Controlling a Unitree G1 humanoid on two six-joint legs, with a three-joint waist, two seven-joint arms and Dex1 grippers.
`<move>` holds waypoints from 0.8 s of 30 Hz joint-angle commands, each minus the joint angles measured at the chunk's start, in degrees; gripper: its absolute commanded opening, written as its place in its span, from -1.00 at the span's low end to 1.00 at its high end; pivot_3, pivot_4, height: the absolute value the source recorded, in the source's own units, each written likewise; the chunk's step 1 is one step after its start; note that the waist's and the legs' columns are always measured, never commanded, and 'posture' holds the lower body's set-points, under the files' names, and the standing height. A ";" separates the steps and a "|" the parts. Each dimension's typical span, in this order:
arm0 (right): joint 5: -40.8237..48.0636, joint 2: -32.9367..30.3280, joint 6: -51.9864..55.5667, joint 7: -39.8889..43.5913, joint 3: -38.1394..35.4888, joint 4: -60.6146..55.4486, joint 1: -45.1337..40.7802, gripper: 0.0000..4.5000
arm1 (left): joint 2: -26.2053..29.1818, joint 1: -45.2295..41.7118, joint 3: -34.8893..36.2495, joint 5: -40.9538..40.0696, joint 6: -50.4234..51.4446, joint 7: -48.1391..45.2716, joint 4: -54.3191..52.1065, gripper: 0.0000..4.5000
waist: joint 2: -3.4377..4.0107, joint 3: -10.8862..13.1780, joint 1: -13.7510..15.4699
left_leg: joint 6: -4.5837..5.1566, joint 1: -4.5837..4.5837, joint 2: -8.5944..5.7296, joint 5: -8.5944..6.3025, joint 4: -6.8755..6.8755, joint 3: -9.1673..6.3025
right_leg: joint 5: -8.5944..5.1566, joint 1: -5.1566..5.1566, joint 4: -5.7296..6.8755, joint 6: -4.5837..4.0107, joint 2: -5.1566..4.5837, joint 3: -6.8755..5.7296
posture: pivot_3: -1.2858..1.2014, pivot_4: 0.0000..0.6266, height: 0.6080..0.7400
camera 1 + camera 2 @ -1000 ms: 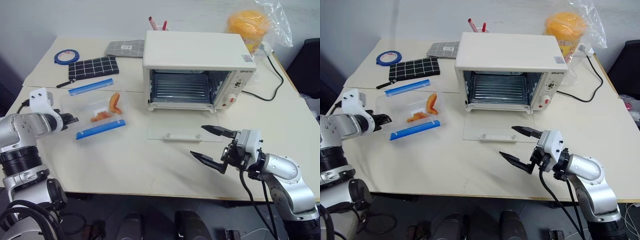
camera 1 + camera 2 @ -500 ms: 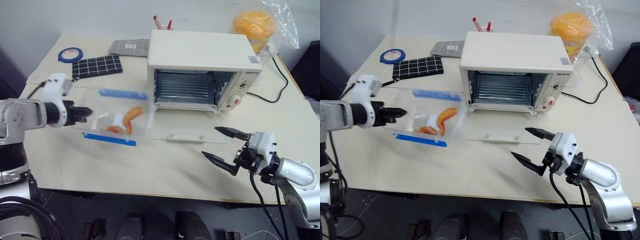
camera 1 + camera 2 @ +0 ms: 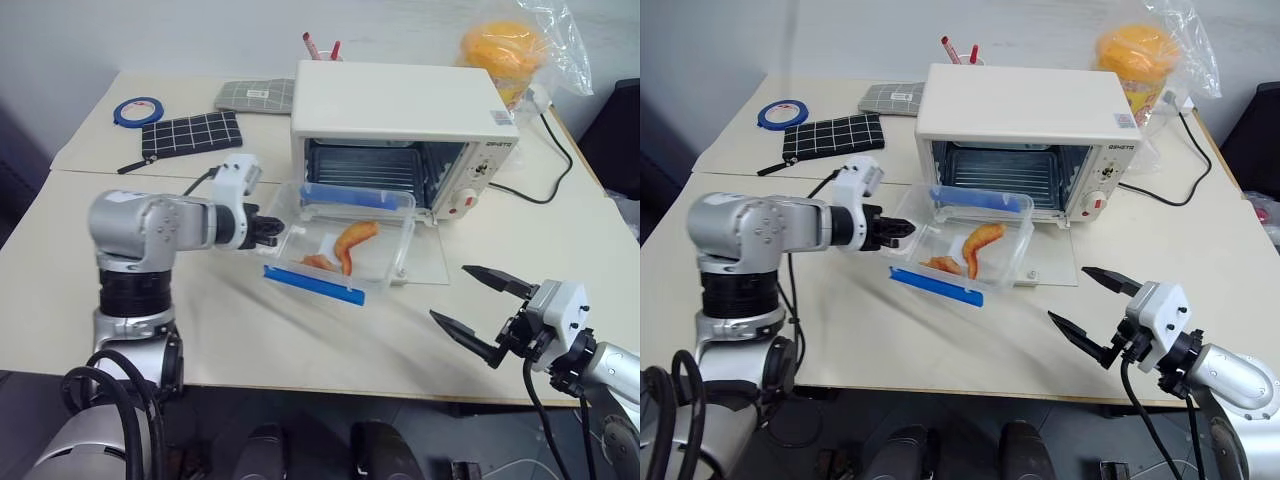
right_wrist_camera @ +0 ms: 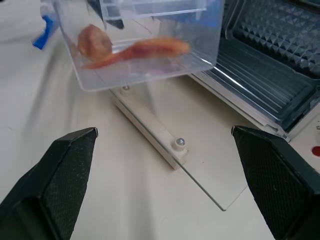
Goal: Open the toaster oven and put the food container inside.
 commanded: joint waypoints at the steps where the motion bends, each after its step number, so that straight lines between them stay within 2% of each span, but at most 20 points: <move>1: 0.83 0.68 -0.14 -1.40 -1.07 -2.99 0.91 1.00 | -3.14 -3.83 0.97 1.90 -5.08 1.82 2.71 -0.98 | 0.00 0.00 0.12 | 0.00 0.00 -0.01 0.00 0.00 0.01 | 0.00 0.00 0.00 0.00 0.00 0.01 | 0.03 -0.52 1.00; 9: 0.28 1.77 -0.43 -3.63 -0.69 -4.41 1.83 1.00 | -7.61 -4.69 -2.01 3.67 -8.62 2.03 7.01 -0.98 | 0.00 0.00 0.20 | -0.01 0.01 0.00 0.01 0.00 0.01 | 0.00 0.01 -0.03 0.01 0.03 0.00 | 0.03 -0.52 1.00; 11: 0.15 2.02 -0.61 -4.04 -0.86 -4.67 2.15 1.00 | -7.90 -4.56 -2.58 4.70 -10.44 2.46 7.71 -0.67 | 0.00 0.00 0.27 | -0.03 0.03 -0.01 0.02 0.02 0.02 | 0.00 0.02 -0.05 0.00 0.03 0.01 | 0.03 -0.52 1.00; 22: 0.16 2.30 -1.19 -5.08 -2.40 -5.35 4.33 1.00 | -7.83 -5.00 -1.37 3.25 -14.08 -1.00 7.81 0.76 | 0.01 -0.01 0.29 | -0.06 0.10 0.00 0.03 0.02 0.03 | 0.00 0.04 -0.20 0.00 0.06 0.04 | 0.03 -0.52 1.00; 23: 0.21 2.25 -1.26 -5.08 -2.76 -5.36 4.62 1.00 | -7.16 -4.83 -1.24 3.22 -14.59 -1.63 8.04 0.85 | 0.01 0.00 0.28 | -0.06 0.10 0.01 0.04 0.02 0.03 | 0.00 0.04 -0.19 0.00 0.06 0.04 | 0.03 -0.52 1.00; 24: 0.21 2.20 -1.32 -5.07 -2.97 -5.35 4.81 1.00 | -6.54 -4.69 -1.47 3.39 -15.08 -2.15 8.26 0.85 | 0.01 0.00 0.27 | -0.07 0.09 0.01 0.04 0.02 0.03 | 0.00 0.04 -0.20 0.00 0.08 0.04 | 0.03 -0.52 1.00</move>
